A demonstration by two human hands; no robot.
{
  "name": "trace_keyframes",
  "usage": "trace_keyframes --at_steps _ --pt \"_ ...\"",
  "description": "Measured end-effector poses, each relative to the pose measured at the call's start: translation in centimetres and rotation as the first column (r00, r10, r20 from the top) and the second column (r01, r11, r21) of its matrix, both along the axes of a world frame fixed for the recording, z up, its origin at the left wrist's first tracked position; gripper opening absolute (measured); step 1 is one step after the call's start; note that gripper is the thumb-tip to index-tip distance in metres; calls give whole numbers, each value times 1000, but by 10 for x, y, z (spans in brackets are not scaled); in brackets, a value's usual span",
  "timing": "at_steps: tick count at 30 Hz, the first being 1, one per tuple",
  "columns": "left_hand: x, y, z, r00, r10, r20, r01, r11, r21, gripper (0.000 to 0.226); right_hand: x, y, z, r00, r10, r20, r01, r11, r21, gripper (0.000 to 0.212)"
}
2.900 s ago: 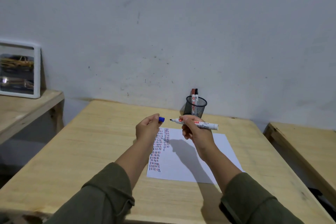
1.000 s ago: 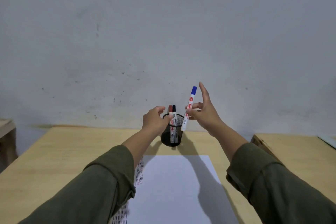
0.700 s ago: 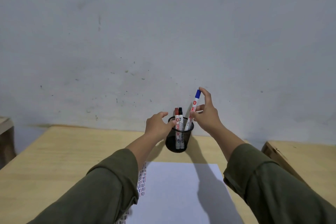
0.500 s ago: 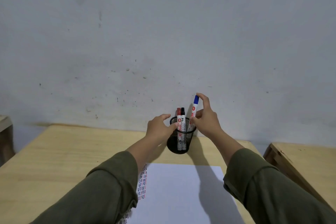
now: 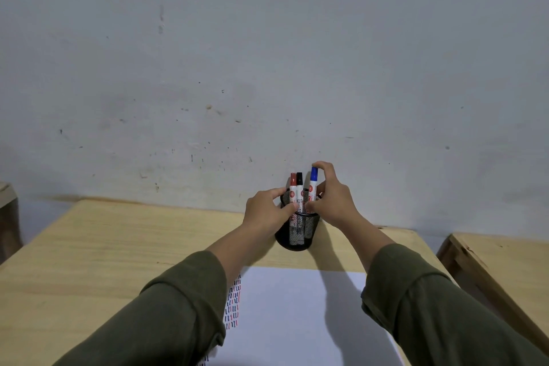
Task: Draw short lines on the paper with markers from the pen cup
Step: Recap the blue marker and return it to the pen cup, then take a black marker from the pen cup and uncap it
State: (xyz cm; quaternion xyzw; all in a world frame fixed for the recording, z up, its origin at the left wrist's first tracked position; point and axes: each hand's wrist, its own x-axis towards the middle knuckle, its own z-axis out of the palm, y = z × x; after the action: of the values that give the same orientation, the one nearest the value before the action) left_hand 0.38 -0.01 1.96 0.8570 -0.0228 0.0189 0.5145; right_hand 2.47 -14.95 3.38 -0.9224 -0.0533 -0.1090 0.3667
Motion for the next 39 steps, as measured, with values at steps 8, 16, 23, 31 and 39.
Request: trace_keyframes --at_steps 8,16,23,31,39 --pt "-1 -1 -1 1000 0 9 0 999 -40 50 11 -1 -8 997 -15 71 23 993 -113 69" --pt "-1 -1 -2 1000 1 -5 -1 997 -73 50 19 -1 -7 996 -2 90 23 973 -228 51" --pt "-1 -1 -3 1000 8 -10 -9 996 -84 50 17 -1 -2 994 14 106 8 980 -201 43" --pt "-3 -3 -5 1000 22 -1 -22 995 -102 51 -1 1 -8 995 40 87 -42 999 20 40" --pt "-15 -2 27 986 109 126 -90 985 -149 42 -22 1 44 951 -122 283 3 922 386 46"
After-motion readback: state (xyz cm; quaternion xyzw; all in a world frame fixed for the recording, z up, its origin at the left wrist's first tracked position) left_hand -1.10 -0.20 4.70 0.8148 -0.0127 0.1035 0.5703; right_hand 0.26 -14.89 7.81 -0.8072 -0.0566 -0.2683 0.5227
